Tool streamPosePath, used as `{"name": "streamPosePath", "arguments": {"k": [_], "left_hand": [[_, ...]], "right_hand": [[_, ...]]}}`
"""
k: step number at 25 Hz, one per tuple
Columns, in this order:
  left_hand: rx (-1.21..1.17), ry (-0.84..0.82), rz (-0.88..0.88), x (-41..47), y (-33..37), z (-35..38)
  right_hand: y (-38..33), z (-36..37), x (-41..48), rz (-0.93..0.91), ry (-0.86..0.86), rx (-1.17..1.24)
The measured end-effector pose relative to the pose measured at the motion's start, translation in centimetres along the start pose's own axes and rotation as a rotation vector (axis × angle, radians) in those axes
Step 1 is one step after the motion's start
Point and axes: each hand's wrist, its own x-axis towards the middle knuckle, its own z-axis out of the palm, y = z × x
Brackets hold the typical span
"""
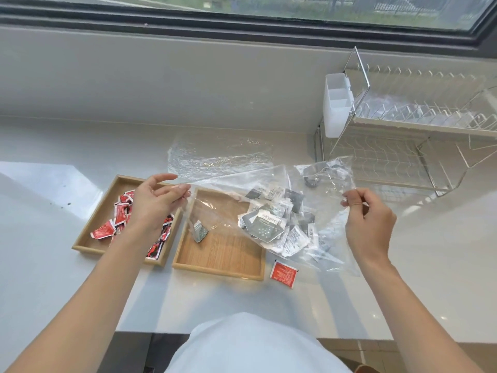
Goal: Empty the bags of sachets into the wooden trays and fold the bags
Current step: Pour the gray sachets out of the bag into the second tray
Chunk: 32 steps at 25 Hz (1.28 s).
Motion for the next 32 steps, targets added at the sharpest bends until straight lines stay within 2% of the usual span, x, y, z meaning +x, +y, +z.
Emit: {"name": "streamPosePath", "arguments": {"k": [15,20,32], "left_hand": [[0.034,-0.025,-0.016,-0.1,0.2,0.9],[0.043,-0.027,-0.010,-0.1,0.8,2.0],[0.000,-0.081,-0.009,-1.1,1.3,3.6]], "right_hand": [[0.1,-0.5,0.0,-0.033,0.082,-0.010],[0.2,-0.7,0.5,0.005,0.066,0.001],[0.4,-3.0,-0.4,0.016,0.157,0.043]]}}
